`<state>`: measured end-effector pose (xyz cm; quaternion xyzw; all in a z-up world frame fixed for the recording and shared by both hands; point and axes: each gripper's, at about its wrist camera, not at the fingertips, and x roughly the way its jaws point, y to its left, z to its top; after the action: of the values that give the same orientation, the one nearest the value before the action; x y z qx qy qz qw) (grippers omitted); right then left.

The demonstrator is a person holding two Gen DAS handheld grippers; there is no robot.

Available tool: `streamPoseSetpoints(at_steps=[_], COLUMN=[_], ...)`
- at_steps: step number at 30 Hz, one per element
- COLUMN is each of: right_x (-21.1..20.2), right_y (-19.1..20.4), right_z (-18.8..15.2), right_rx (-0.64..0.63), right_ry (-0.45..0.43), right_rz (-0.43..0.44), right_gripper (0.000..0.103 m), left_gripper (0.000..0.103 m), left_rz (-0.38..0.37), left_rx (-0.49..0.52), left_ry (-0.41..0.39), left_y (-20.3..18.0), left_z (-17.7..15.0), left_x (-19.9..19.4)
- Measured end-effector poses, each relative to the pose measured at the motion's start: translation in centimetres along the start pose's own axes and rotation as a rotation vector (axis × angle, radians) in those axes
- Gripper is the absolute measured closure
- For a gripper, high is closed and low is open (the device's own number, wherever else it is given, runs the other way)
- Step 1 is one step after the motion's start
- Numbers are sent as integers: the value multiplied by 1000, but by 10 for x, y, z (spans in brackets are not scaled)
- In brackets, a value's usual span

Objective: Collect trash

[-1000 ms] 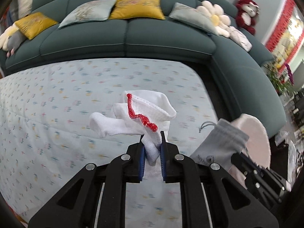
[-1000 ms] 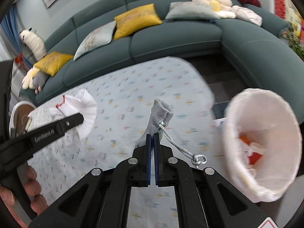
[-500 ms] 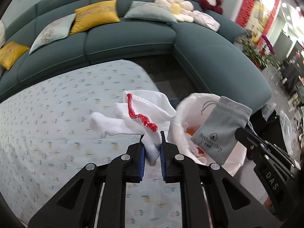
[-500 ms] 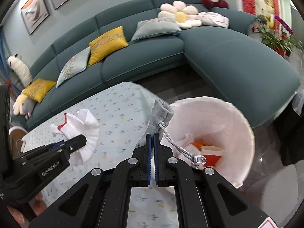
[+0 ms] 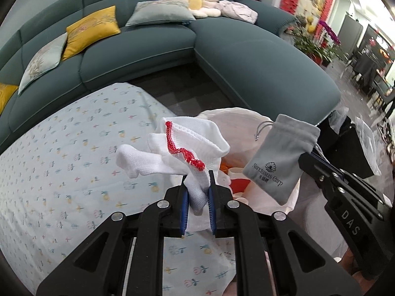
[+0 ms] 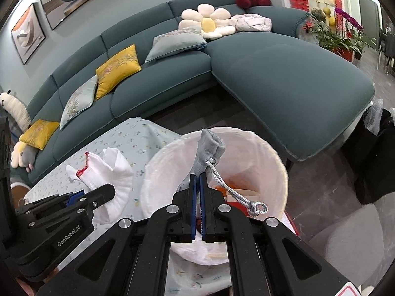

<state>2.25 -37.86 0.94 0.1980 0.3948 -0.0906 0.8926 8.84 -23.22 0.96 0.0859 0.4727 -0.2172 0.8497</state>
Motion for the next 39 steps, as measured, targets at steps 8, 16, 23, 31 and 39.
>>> streamPoseSetpoints(at_steps=[8,16,23,31,39], right_x=[6,9,6,-1,-14], right_y=[-11,-11,-3,11,16], right_z=[0,0,0,-8,-28], right_rx=[-1,2,-11,-71,-128], right_ry=[10,12,14,25,48], right_rz=[-12,-14,-8,-29,-58], right_gripper=[97,92,79,66,46], left_gripper=[84,61,61,60,46], left_rz=[-25,1,13,37,72], left_rx=[-4,-27,-43,-61,-75], left_ry=[23,15,13,10,1], left_y=[-11,-8,1,12,23], left_z=[6,7,4,-5,-25], left_x=[14,15,10,1,-12])
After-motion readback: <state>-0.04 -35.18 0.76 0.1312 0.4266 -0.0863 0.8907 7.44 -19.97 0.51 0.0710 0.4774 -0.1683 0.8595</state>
